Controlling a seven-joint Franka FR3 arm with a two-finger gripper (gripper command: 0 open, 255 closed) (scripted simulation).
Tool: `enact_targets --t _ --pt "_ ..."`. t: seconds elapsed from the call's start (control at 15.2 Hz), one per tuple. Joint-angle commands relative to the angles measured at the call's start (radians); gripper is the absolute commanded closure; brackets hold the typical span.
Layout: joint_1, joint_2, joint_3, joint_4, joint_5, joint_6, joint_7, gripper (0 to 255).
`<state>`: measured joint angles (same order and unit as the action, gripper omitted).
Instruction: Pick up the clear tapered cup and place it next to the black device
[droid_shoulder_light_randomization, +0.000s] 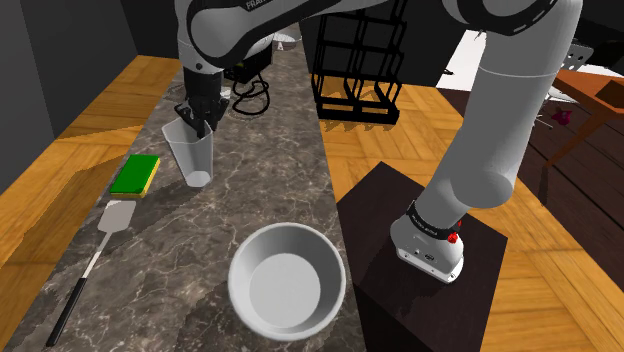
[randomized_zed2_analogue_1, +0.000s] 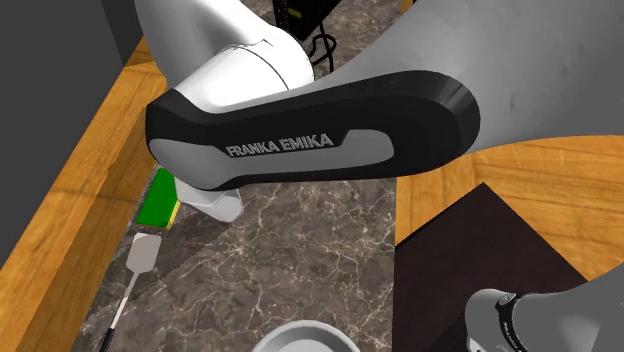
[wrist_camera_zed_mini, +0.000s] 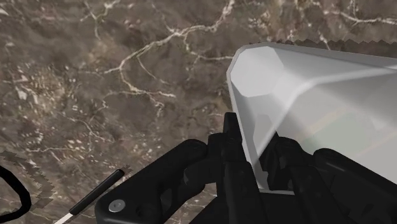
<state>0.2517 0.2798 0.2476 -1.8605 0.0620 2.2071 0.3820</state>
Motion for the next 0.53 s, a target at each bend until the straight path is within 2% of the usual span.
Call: enact_targets --t 0.0,0.46 --pt "0.000 -0.006 0.000 0.006 0.001 -0.011 0.000 255" --pt "-0.003 -0.040 0.002 0.057 0.007 -0.096 0.004 255"
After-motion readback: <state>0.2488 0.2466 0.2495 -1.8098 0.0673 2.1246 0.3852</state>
